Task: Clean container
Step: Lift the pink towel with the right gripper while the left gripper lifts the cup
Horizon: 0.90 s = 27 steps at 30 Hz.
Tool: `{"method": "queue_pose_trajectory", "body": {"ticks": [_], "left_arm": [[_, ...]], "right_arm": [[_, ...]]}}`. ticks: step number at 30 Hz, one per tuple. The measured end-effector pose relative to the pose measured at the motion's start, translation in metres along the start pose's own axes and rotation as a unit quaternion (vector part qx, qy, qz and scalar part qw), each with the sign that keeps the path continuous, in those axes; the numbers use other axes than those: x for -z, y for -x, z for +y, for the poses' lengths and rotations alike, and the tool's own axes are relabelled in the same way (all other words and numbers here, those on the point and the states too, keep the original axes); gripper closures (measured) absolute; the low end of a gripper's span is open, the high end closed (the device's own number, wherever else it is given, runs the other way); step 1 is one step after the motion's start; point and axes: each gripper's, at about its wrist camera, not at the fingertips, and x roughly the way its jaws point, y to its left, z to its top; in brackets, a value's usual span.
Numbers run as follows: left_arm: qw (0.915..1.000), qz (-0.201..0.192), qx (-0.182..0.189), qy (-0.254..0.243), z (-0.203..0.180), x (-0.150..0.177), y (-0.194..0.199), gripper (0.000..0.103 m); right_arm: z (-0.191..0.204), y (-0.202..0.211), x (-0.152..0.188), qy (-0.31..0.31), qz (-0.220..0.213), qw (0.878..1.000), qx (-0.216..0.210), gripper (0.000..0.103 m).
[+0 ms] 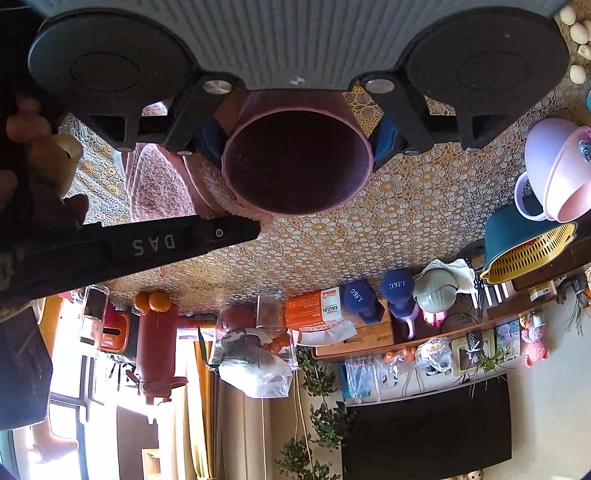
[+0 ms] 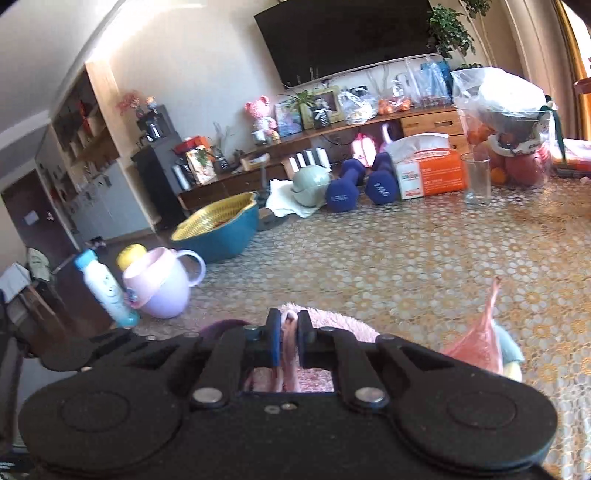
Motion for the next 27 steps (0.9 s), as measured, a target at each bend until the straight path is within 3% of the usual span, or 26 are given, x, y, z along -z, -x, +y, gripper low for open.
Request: {"method": "queue_pose_trajectory", "body": {"ticks": [4, 11, 22, 27], "left_arm": [[1.0, -0.002, 0.002, 0.002, 0.001, 0.001, 0.0, 0.026], [1.0, -0.004, 0.003, 0.005, 0.002, 0.001, 0.0, 0.026], [0.9998, -0.006, 0.013, 0.012, 0.003, 0.003, -0.002, 0.027], [0.9994, -0.005, 0.023, 0.025, 0.011, 0.004, -0.002, 0.027]], "right_arm": [[-0.015, -0.003, 0.0, -0.009, 0.008, 1.0, 0.027, 0.095], [0.0, 0.009, -0.005, -0.023, 0.008, 0.999, -0.039, 0.095], [-0.023, -0.008, 0.003, -0.088, 0.009, 0.995, -0.04, 0.093], [-0.039, -0.027, 0.014, -0.128, 0.043, 0.99, -0.032, 0.094]]}}
